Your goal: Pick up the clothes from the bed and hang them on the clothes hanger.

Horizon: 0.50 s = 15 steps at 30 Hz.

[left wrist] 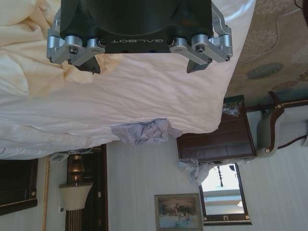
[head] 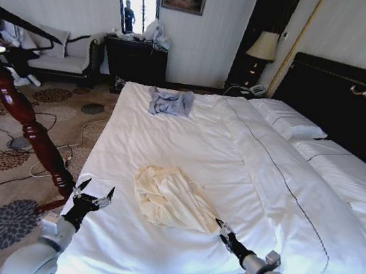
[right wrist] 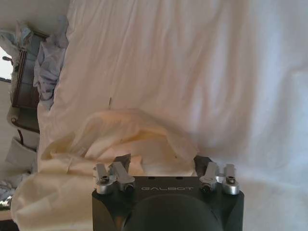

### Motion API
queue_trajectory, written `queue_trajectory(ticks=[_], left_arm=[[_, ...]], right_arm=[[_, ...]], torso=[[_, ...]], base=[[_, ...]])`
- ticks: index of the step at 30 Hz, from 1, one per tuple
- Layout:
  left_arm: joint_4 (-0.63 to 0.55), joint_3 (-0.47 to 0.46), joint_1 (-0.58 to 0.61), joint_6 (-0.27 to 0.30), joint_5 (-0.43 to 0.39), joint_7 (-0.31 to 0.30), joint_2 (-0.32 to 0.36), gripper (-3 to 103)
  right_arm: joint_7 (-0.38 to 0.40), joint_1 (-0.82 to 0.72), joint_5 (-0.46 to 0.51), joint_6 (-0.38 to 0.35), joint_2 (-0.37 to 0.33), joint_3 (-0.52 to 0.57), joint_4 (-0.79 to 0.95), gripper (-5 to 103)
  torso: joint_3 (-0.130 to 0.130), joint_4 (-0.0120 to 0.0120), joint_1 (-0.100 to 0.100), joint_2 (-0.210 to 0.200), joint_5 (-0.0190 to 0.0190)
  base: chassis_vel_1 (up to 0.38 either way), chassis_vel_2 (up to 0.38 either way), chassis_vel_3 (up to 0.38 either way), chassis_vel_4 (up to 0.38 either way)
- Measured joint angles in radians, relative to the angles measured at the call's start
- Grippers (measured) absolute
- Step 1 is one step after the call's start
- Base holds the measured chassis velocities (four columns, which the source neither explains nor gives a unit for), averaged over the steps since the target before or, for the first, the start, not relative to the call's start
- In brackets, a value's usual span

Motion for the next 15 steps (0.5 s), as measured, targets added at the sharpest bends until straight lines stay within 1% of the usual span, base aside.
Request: queue_trajectory(ticks=[1, 2, 3, 4, 6, 9, 10, 11, 12, 15], left_arm=[[0.0, 0.0, 0.0, 0.0, 0.0, 0.0, 0.0, 100], [0.0, -0.002, -0.001, 0.0, -0.001, 0.0, 0.001, 100], [-0.001, -0.004, -0.001, 0.0, -0.002, -0.001, 0.001, 100], [-0.001, -0.006, -0.002, 0.0, -0.003, -0.001, 0.0, 100], [-0.001, -0.007, -0.003, 0.0, -0.003, -0.001, -0.002, 100], [-0.001, -0.01, -0.003, 0.0, -0.004, -0.002, -0.009, 100], [0.0, -0.011, -0.003, 0.0, -0.004, -0.001, -0.011, 100], [0.002, -0.011, -0.003, -0.001, -0.004, -0.001, -0.014, 100], [0.002, -0.011, -0.003, -0.001, -0.004, -0.001, -0.014, 100], [0.007, -0.012, -0.004, -0.004, -0.004, -0.001, -0.019, 100]], right_arm=[[0.0, 0.0, 0.0, 0.0, 0.0, 0.0, 0.0, 72], [0.001, -0.001, -0.007, -0.003, 0.003, -0.008, 0.005, 66], [0.001, -0.004, -0.014, -0.004, 0.006, -0.014, 0.009, 66], [0.002, -0.008, -0.021, -0.005, 0.01, -0.021, 0.016, 56], [0.003, -0.01, -0.024, -0.005, 0.011, -0.022, 0.018, 56], [0.004, -0.014, -0.028, -0.005, 0.011, -0.023, 0.022, 39], [0.004, -0.014, -0.029, -0.005, 0.011, -0.023, 0.022, 39], [0.004, -0.013, -0.03, -0.005, 0.01, -0.022, 0.022, 34], [0.004, -0.013, -0.03, -0.005, 0.01, -0.022, 0.022, 34], [0.005, -0.005, -0.034, -0.004, 0.004, -0.018, 0.022, 17]], torso=[[0.0, 0.0, 0.0, 0.0, 0.0], [0.0, 0.0, 0.0, 0.0, 0.0], [0.0, 0.0001, 0.0, 0.0, 0.0], [0.0, 0.0001, 0.0, 0.0, -0.0001], [0.0, 0.0001, 0.0, 0.0, -0.0001], [0.0, 0.0, 0.0, 0.0, 0.0], [0.0, 0.0, 0.0, 0.0, 0.0001], [0.0, 0.0, 0.0, 0.0, 0.0], [0.0, 0.0, 0.0, 0.0, 0.0], [0.0, 0.0001, 0.0, 0.0, 0.0]], base=[[0.0, 0.0, 0.0, 0.0], [0.0, 0.0, 0.0, 0.0], [0.0, 0.0, 0.0, 0.0], [0.0, 0.0, 0.0, 0.0], [0.0, 0.0, 0.0, 0.0], [0.0, 0.0, 0.0, 0.0], [0.0, 0.0, 0.0, 0.0], [0.0, 0.0, 0.0, 0.0], [0.0, 0.0, 0.0, 0.0], [0.0, 0.0, 0.0, 0.0]])
